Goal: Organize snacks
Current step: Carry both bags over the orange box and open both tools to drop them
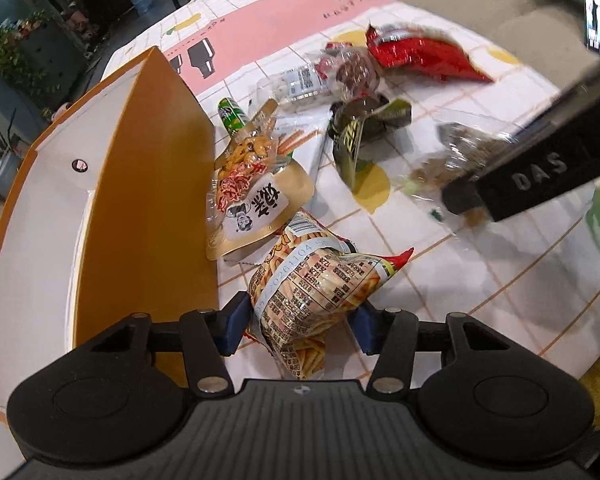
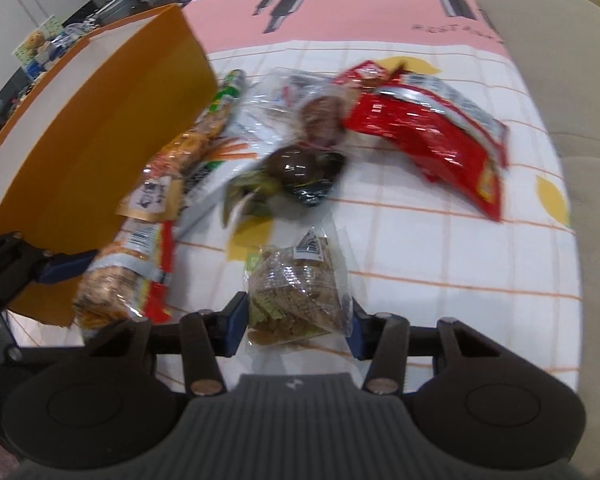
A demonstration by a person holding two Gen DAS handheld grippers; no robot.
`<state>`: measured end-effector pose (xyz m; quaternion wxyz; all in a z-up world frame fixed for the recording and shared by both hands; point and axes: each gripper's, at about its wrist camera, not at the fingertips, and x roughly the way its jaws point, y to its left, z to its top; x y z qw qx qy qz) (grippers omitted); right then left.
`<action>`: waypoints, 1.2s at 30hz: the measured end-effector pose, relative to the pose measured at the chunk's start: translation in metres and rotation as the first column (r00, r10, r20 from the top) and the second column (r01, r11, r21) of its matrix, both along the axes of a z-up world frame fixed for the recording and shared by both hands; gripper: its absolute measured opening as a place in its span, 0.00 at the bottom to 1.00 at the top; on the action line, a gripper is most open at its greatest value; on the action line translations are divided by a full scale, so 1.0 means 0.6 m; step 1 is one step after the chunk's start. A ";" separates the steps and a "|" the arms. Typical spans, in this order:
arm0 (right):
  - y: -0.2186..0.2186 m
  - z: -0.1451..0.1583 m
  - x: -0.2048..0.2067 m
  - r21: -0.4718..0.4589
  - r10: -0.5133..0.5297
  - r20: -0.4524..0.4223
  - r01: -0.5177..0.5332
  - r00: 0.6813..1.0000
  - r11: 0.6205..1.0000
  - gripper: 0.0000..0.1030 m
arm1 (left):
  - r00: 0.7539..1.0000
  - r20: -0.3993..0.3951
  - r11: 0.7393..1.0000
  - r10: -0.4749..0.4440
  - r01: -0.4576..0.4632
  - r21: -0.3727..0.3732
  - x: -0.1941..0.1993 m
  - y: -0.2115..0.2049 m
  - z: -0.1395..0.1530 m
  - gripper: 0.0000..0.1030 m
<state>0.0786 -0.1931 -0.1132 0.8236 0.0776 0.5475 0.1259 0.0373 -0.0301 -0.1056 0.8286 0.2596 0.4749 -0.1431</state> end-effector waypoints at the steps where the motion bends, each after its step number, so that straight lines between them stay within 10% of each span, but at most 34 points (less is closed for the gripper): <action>1: -0.005 0.003 -0.004 -0.005 -0.006 0.000 0.006 1.000 1.000 0.46 | 1.000 0.001 1.000 0.007 -0.007 -0.020 0.000 0.002 0.005 0.56; 21: -0.007 0.113 -0.074 0.015 0.024 0.150 -0.026 0.988 1.000 0.44 | 0.980 0.109 0.900 0.168 -0.108 -0.422 -0.042 0.059 0.166 0.51; 28: 0.019 0.185 -0.065 0.083 0.051 0.245 -0.073 0.968 0.994 0.44 | 0.955 0.197 0.900 0.223 -0.125 -0.417 -0.031 0.094 0.241 0.51; 36: 0.132 0.254 -0.020 0.114 0.224 0.326 -0.273 0.918 0.955 0.44 | 0.935 0.103 0.872 0.340 -0.272 -0.406 0.044 0.188 0.274 0.51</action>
